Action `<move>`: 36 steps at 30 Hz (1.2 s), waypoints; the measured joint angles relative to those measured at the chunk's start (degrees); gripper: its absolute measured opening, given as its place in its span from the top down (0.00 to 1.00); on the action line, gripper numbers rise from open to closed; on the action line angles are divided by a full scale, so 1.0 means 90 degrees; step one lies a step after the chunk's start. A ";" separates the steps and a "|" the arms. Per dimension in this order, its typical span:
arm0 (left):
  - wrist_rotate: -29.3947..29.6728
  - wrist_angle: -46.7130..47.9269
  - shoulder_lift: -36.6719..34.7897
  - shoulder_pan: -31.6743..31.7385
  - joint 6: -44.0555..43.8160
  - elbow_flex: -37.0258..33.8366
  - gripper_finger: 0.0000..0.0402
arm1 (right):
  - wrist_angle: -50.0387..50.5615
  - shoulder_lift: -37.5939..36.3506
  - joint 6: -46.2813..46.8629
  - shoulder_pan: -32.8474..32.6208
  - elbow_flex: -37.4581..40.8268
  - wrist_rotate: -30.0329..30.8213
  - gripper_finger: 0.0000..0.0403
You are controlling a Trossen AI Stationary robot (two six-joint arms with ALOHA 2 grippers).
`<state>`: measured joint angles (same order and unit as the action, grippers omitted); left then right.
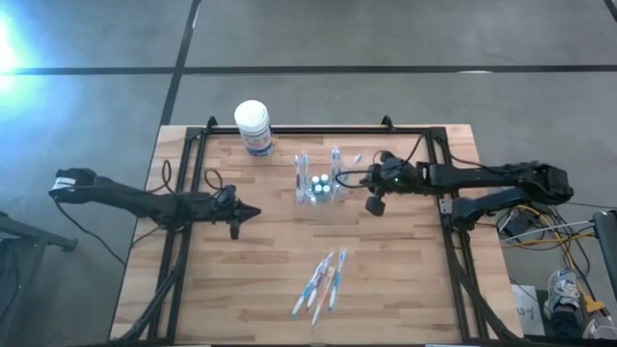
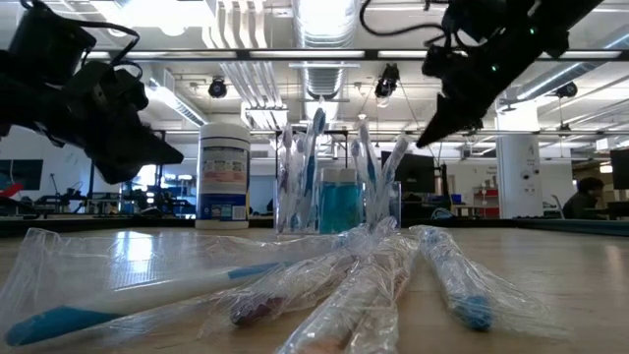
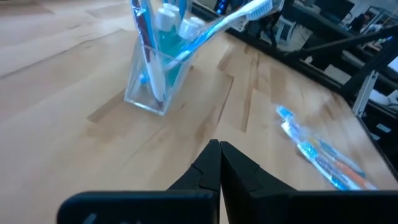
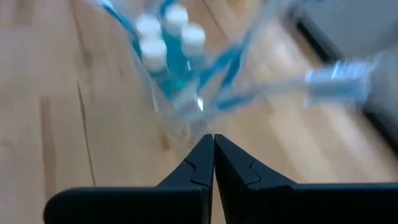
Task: Pick & Place toothbrushing station
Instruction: Adjust the transparent bin organizer
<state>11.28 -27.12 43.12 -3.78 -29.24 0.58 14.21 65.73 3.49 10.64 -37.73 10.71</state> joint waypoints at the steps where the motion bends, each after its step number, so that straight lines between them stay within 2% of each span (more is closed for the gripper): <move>1: 0.0038 -0.0202 0.0190 -0.0031 -0.0045 0.0001 0.99 | -0.0025 0.0051 0.0132 0.0002 0.0098 0.0013 0.98; 5: 0.0467 -0.0669 0.1173 -0.0138 -0.0196 0.0259 1.00 | -0.0426 0.0366 0.0727 -0.0005 0.0492 0.0604 0.98; 9: 0.1419 -0.0707 0.2336 -0.0146 -0.0498 0.0844 1.00 | -0.1351 0.0713 0.0989 0.0001 0.0867 0.1148 0.98; 13: 0.1945 -0.0720 0.3471 -0.0145 -0.0703 0.1477 1.00 | -0.2307 0.1040 0.1002 0.0007 0.1127 0.1206 0.98; 18: 0.2296 -0.0704 0.4459 -0.0136 -0.0923 0.2073 1.00 | -0.2733 0.1506 0.0967 0.0012 0.1169 0.1218 0.98; 27: 0.2485 -0.0699 0.5165 -0.0074 -0.0976 0.2714 1.00 | -0.3478 0.2375 0.0950 0.0011 0.1153 0.1158 0.98; 36: 0.2663 -0.0493 0.5206 0.0119 -0.0976 0.2841 1.00 | -0.4028 0.2718 0.0927 0.0009 0.1126 0.1129 0.98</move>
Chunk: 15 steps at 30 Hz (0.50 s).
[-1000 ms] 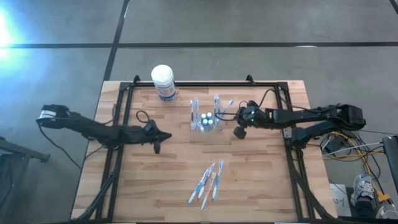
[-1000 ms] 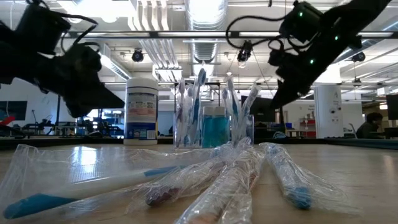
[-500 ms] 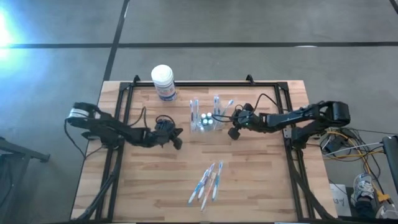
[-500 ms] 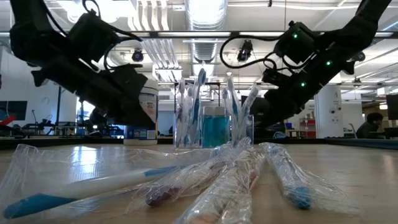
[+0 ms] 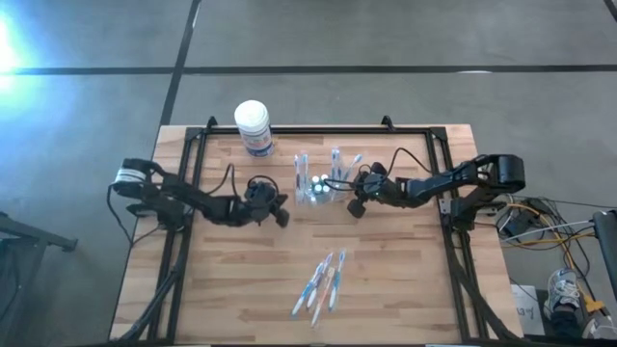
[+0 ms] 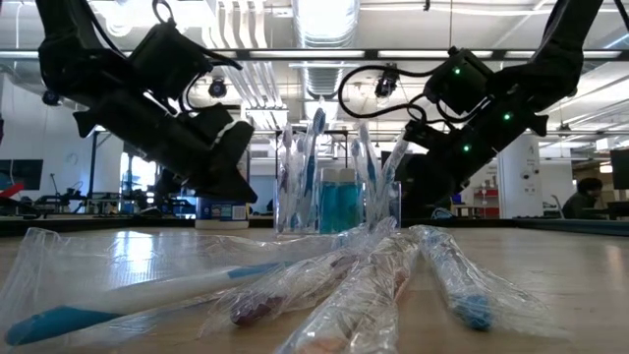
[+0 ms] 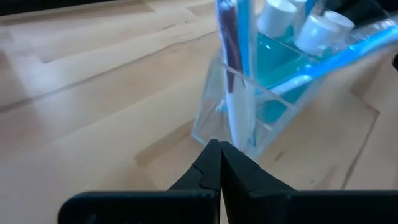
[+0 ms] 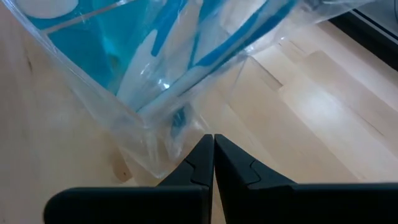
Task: Pick & Place toothbrushing station
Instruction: Adjust the transparent bin organizer
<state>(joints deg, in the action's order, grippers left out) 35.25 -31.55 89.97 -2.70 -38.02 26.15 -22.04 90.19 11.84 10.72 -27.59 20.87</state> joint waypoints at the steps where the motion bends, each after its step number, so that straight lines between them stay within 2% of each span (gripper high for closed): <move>1: -0.0004 0.0003 0.0000 0.0038 0.0000 0.0011 1.00 | -0.0009 0.0000 0.0000 -0.0007 -0.0003 -0.0022 0.98; 6: -0.0275 -0.0006 0.0012 0.0190 0.0163 0.0134 1.00 | -0.0086 -0.0015 0.0002 -0.0099 -0.0003 -0.0107 0.98; 15: -0.0314 0.0067 0.0012 0.0287 0.0350 0.0258 1.00 | -0.0131 -0.0015 0.0085 -0.0378 -0.0003 -0.0151 0.98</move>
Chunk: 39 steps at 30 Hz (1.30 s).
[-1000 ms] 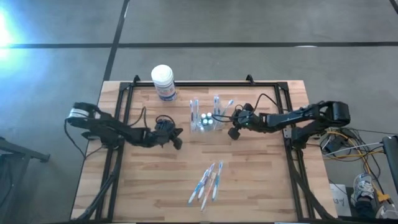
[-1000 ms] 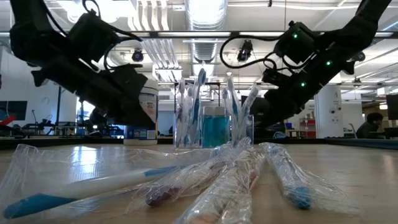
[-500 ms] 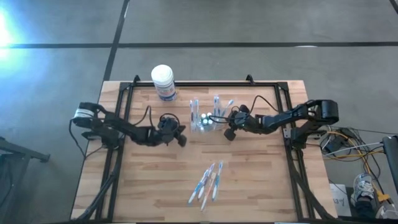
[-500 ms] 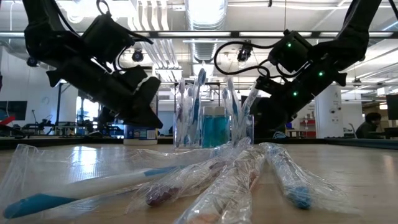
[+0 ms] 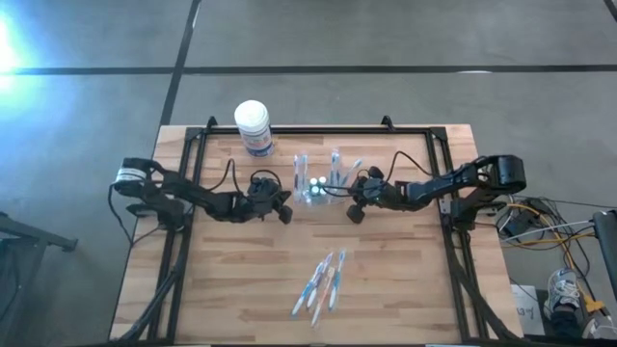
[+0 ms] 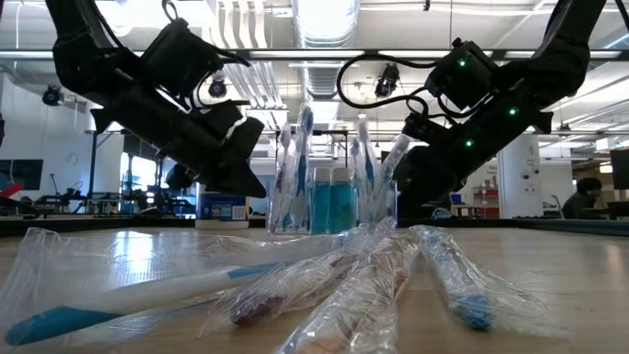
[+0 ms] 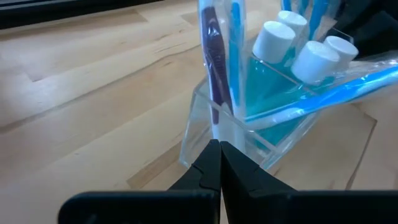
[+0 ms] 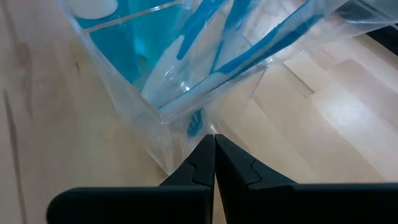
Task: Pick & Place toothbrushing station
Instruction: Adjust the transparent bin organizer, then put the blue toothbrush into the transparent bin organizer
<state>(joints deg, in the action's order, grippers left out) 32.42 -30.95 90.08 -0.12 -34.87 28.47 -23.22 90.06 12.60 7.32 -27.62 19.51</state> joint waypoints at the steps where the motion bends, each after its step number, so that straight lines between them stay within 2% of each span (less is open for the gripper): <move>1: 0.0001 0.0013 0.0000 0.0006 -0.0002 0.0000 1.00 | 0.0000 -0.0001 0.0013 -0.0033 0.0000 0.0000 0.98; 12: 0.0072 0.0159 -0.0018 0.0017 0.0066 -0.0049 0.99 | 0.0015 -0.0009 0.0056 -0.0151 0.0000 0.0000 0.98; 16: 0.0998 0.0674 -0.0361 -0.0146 0.0473 -0.0090 1.00 | 0.0076 -0.0219 -0.0065 -0.0196 0.0065 -0.0002 0.98; 19: 0.1290 0.1348 -0.0917 -0.0328 0.0779 -0.0113 0.99 | 0.0279 -0.0575 -0.0114 -0.0280 0.0135 -0.0002 0.98; 22: 0.1246 0.1847 -0.1564 -0.0556 0.1079 -0.0187 0.97 | 0.0518 -0.1140 -0.0141 -0.0388 0.0276 0.0096 0.98; 28: 0.0617 0.3025 -0.2774 -0.1176 0.1573 -0.0223 0.96 | 0.0544 -0.2708 -0.0697 -0.0932 0.0777 -0.0030 0.98; 30: 0.0473 0.3300 -0.3132 -0.1440 0.1865 -0.0248 0.96 | 0.0470 -0.3341 -0.1022 -0.1085 0.0932 -0.0490 0.98; 35: -0.0087 0.3344 -0.3895 -0.2054 0.3045 -0.0287 0.98 | 0.0499 -0.4928 -0.1627 -0.1109 0.1205 -0.2339 0.98; 39: -0.0219 0.3392 -0.4478 -0.2379 0.3671 -0.0287 0.99 | 0.0700 -0.6165 -0.1646 -0.1018 0.1395 -0.2511 0.98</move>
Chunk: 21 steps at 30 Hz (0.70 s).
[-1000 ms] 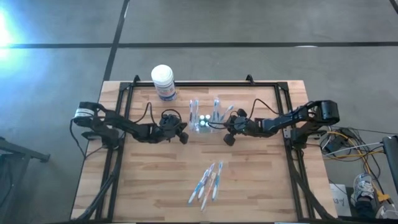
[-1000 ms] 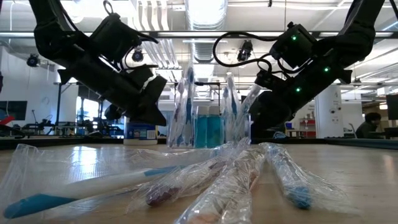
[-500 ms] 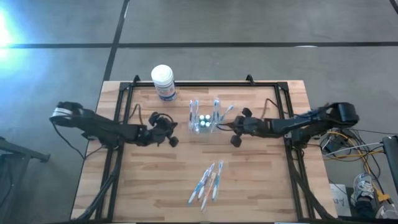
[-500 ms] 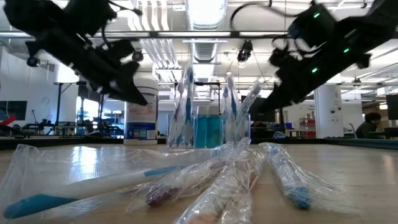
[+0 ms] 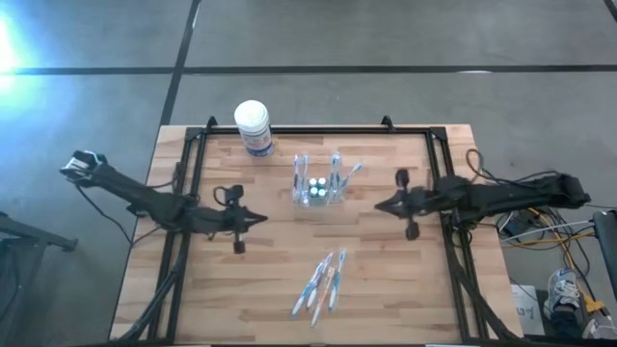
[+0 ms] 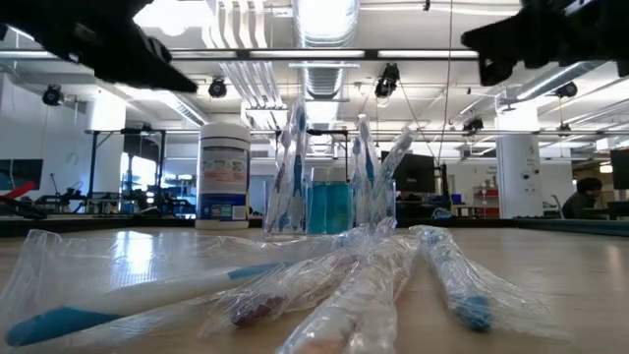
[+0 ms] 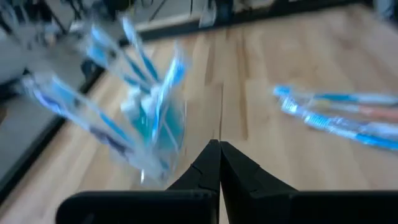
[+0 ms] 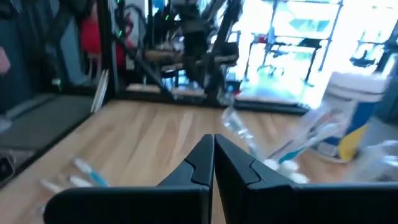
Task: Pick & Place toothbrushing station
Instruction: Put the blue toothbrush into the transparent bin organizer
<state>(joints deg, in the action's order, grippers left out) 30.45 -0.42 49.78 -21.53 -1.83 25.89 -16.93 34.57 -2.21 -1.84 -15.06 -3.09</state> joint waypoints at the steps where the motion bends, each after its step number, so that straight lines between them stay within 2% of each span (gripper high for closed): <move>1: -0.0002 0.0023 -0.0189 -0.0040 0.0081 0.0000 0.98 | 0.0181 -0.0299 0.0054 0.0054 0.0023 -0.0014 0.98; 6: -0.0161 0.0293 -0.1343 0.0005 0.0848 -0.0012 0.98 | 0.1632 -0.1507 0.0339 0.0434 -0.0077 -0.0070 0.98; 9: -0.0307 0.0034 -0.2086 0.0175 0.1368 -0.0119 0.99 | 0.2117 -0.1979 0.0369 0.0589 -0.0085 -0.0190 0.98; 12: -0.0738 -0.0199 -0.2794 0.0374 0.1661 -0.0341 0.99 | 0.2105 -0.2296 0.0404 0.0630 0.0009 -0.0444 0.98; 16: -0.1194 -0.0239 -0.3802 0.0574 0.1547 -0.0826 0.99 | 0.2085 -0.2554 0.0462 0.0626 0.0168 -0.0500 0.98; 21: -0.1352 -0.0201 -0.5068 0.0628 0.1221 -0.1580 0.99 | 0.1829 -0.2768 0.0570 0.0628 0.0496 -0.0495 0.98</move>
<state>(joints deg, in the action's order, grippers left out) 18.28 -2.23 4.17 -15.88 9.15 11.67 -0.47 9.66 2.92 3.81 -10.60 -7.55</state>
